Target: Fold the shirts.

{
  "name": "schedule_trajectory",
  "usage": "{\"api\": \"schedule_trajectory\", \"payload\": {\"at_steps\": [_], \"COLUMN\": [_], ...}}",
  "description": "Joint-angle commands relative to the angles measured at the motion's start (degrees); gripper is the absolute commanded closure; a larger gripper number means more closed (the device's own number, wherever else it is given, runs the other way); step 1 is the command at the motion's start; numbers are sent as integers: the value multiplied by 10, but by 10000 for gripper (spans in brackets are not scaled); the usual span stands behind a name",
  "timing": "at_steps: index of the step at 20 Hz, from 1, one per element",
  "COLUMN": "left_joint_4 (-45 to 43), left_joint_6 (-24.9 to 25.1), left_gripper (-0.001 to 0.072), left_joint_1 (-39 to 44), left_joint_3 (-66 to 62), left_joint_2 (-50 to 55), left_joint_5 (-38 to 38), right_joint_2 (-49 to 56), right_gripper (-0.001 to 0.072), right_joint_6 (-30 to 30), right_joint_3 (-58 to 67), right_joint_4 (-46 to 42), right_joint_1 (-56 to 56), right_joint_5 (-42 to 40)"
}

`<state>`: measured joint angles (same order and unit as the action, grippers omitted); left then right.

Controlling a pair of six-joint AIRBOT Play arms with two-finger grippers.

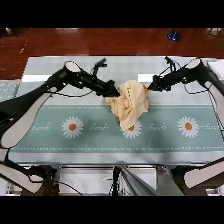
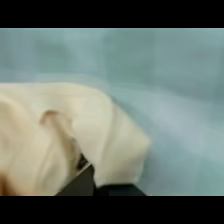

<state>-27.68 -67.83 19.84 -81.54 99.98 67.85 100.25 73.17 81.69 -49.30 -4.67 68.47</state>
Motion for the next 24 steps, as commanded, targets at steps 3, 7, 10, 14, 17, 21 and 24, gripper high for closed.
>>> {"api": "schedule_trajectory", "payload": {"at_steps": [3,7,10,14,17,21,24], "left_joint_4": [-51,-60,-74,-156,-198,-257,-301], "left_joint_6": [13,13,13,5,-45,-107,-176], "left_gripper": [687,687,687,687,687,687,687], "left_joint_1": [-106,-182,-202,-202,-202,-202,-202], "left_joint_3": [-1,-1,-1,-1,0,0,9], "left_joint_2": [-190,-380,-507,-648,-713,-772,-777], "left_joint_5": [-1,-3,-17,-47,-38,37,143], "right_joint_2": [-224,-405,-508,-596,-620,-625,-617], "right_gripper": [690,690,691,691,691,690,690], "right_joint_6": [-26,-28,-30,-26,10,66,102], "right_joint_3": [0,2,2,41,90,152,156], "right_joint_4": [-22,-21,-16,-9,-9,-71,-148], "right_joint_1": [-63,-112,-113,-113,-113,-113,-113], "right_joint_5": [-20,-47,-49,-51,-40,66,192]}}
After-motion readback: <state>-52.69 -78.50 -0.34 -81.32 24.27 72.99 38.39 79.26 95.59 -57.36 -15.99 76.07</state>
